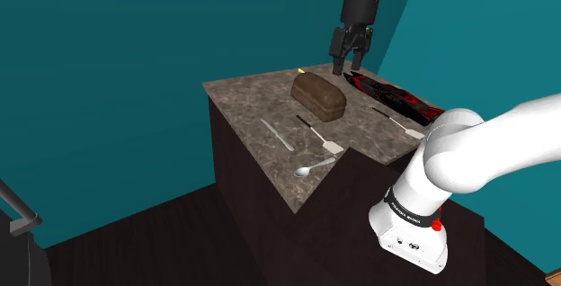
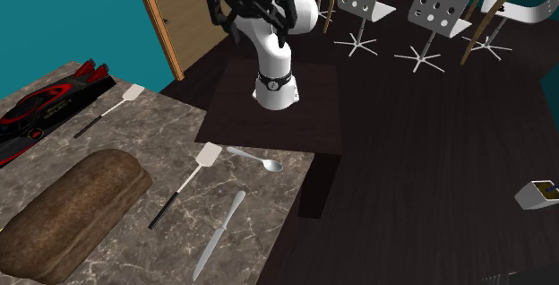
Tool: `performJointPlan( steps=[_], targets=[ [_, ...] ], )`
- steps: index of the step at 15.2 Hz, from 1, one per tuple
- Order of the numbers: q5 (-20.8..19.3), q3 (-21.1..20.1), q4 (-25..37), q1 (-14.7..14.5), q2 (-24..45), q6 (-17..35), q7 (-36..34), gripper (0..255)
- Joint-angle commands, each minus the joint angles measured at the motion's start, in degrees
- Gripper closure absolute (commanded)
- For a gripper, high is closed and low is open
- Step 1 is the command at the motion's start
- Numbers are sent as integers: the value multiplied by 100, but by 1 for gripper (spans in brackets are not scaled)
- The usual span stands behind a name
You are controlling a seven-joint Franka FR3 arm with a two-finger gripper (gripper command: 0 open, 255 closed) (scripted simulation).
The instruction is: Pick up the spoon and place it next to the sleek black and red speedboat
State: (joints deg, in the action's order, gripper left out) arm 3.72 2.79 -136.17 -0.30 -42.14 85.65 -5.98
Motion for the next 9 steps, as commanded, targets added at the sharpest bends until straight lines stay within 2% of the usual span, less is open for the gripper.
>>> performJointPlan(
  steps=[1, 9],
  targets=[
    [0, 0, 0, 0, 0, 0, 0, 0],
    [32, -256, -1004, -5, 698, 1464, -287, 0]
  ],
)
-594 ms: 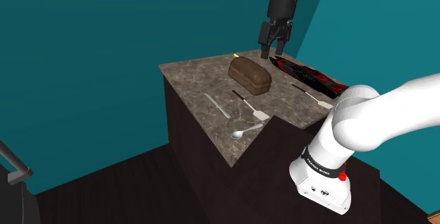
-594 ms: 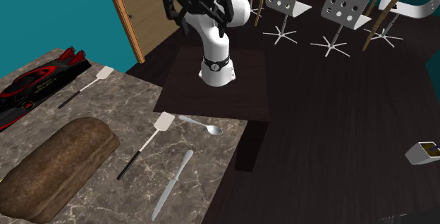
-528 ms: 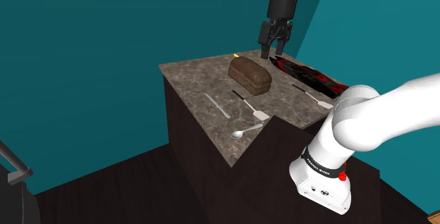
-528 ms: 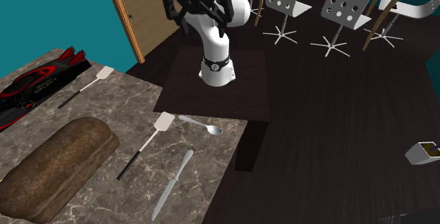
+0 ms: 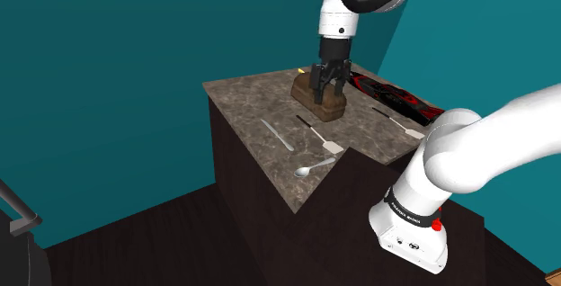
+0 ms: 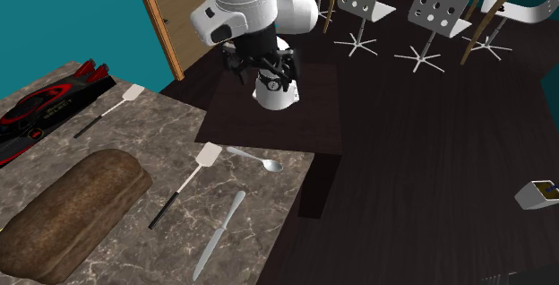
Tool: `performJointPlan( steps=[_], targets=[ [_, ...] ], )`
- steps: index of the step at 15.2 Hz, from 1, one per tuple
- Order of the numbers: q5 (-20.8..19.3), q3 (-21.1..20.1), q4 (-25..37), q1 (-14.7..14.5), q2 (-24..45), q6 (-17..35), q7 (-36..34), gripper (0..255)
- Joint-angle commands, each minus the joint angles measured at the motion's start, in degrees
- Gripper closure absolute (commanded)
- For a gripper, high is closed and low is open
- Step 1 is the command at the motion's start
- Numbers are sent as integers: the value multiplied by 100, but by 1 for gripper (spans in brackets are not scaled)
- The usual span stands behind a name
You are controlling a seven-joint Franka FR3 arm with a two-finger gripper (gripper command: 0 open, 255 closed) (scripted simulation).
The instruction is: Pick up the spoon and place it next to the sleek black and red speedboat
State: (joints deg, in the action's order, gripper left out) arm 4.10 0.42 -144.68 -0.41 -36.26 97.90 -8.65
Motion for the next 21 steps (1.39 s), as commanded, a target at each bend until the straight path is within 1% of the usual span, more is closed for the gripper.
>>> performJointPlan(
  steps=[1, 5, 10, 14, 19, 21],
  targets=[
    [-2, -50, -248, 4, 239, 433, -57, 0],
    [5, -161, -557, -5, 846, 1226, -207, 0],
    [-13, -283, -765, -6, 1811, 2241, -409, 0],
    [-71, -360, -782, 2, 2720, 3038, -593, 0],
    [-224, -400, -613, 6, 3969, 3952, -869, 0],
    [-230, -397, -634, 1, 4064, 4064, -878, 0]
  ],
)
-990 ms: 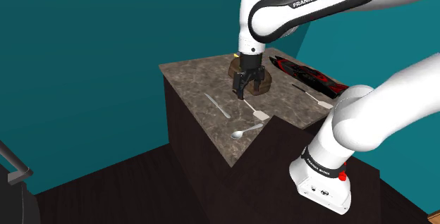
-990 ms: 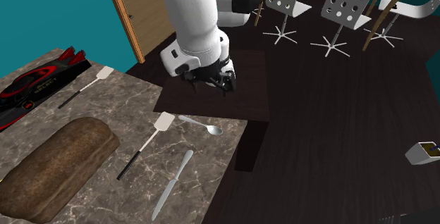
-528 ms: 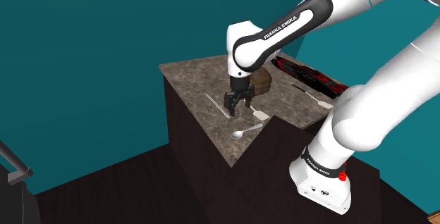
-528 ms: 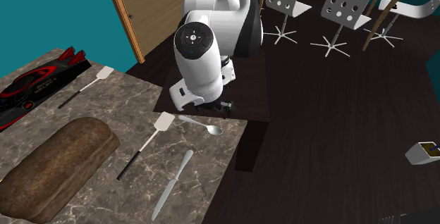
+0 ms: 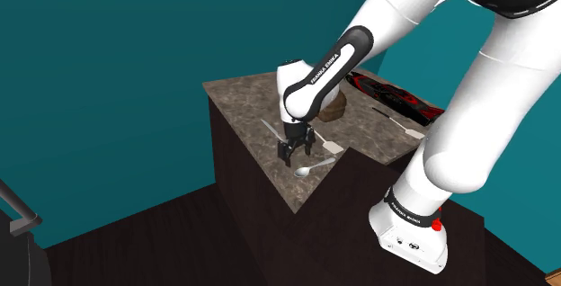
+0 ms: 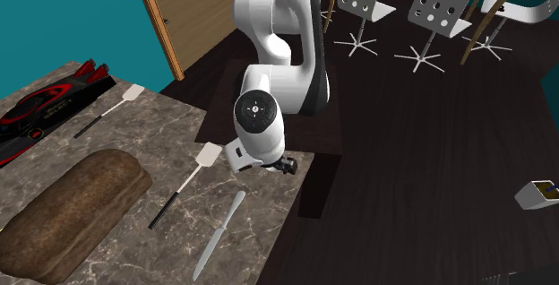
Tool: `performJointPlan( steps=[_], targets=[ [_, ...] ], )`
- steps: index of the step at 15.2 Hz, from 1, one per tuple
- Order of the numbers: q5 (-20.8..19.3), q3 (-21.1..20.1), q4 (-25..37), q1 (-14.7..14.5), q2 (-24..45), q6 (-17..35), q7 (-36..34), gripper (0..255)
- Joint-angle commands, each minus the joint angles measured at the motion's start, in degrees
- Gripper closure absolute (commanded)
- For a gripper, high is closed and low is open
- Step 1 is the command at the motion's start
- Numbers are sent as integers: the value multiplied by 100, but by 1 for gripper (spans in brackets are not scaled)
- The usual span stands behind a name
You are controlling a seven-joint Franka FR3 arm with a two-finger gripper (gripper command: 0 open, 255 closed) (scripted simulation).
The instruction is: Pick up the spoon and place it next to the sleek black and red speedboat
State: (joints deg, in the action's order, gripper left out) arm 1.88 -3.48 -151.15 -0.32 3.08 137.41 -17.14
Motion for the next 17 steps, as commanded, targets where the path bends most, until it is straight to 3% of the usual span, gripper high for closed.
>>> performJointPlan(
  steps=[1, 6, 14, 15, 17],
  targets=[
    [-11, -6, -14, -10, 197, 206, -30, 0],
    [-28, -4, -131, -18, 604, 730, -45, 0],
    [-28, -4, -131, -19, 604, 730, -45, 0],
    [-28, -4, -131, -19, 604, 730, -45, 255],
    [-28, -4, -131, -19, 603, 729, -45, 255]
  ],
)
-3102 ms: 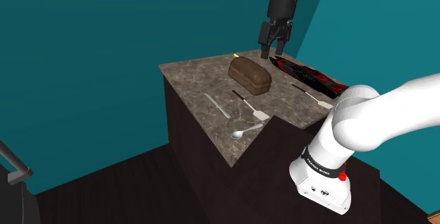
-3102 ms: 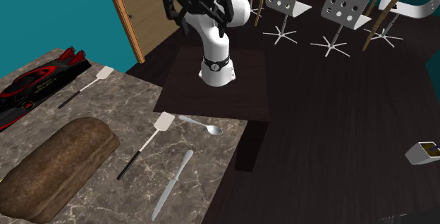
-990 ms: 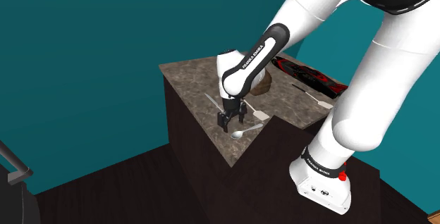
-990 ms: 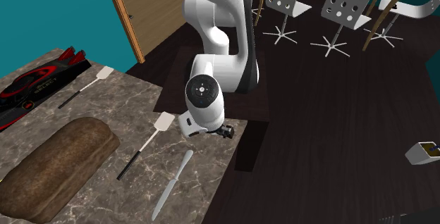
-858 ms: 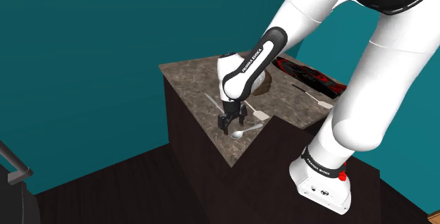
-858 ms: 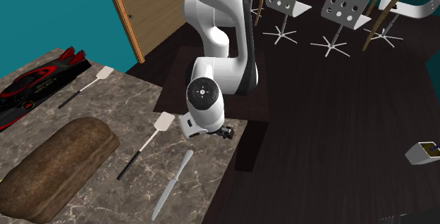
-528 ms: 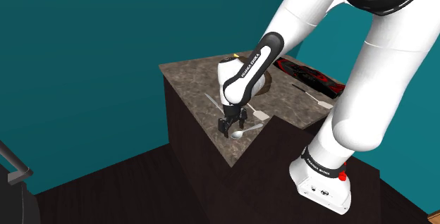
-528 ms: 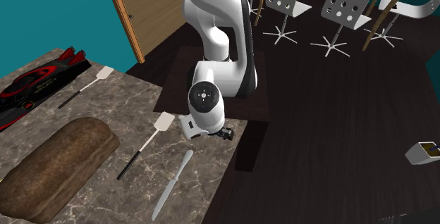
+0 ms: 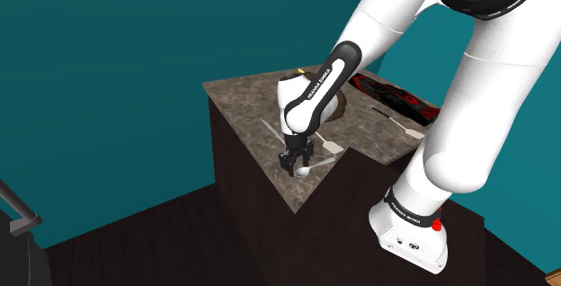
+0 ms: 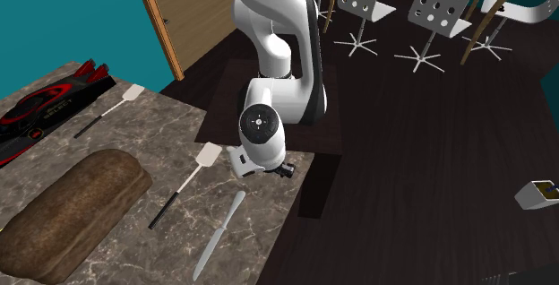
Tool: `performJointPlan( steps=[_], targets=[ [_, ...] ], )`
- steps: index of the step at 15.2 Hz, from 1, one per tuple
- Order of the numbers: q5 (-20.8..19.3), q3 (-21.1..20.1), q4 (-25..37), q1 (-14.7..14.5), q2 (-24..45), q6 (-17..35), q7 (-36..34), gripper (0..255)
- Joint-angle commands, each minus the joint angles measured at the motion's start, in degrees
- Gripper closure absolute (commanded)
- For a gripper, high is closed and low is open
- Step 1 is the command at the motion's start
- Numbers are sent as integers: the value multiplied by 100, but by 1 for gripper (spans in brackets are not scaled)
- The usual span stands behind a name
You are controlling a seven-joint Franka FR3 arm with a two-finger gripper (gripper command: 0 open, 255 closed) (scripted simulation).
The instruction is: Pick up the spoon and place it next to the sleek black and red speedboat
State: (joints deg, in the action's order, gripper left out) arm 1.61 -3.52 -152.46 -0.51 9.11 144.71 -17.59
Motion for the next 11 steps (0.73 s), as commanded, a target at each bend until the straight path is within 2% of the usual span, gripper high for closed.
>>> performJointPlan(
  steps=[1, 7, 11],
  targets=[
    [0, 0, 0, 0, 1, 0, 0, 255],
    [0, 0, -1, 0, 1, 1, 0, 255],
    [26, -9, -34, 4, -386, -353, 13, 255]
  ],
)
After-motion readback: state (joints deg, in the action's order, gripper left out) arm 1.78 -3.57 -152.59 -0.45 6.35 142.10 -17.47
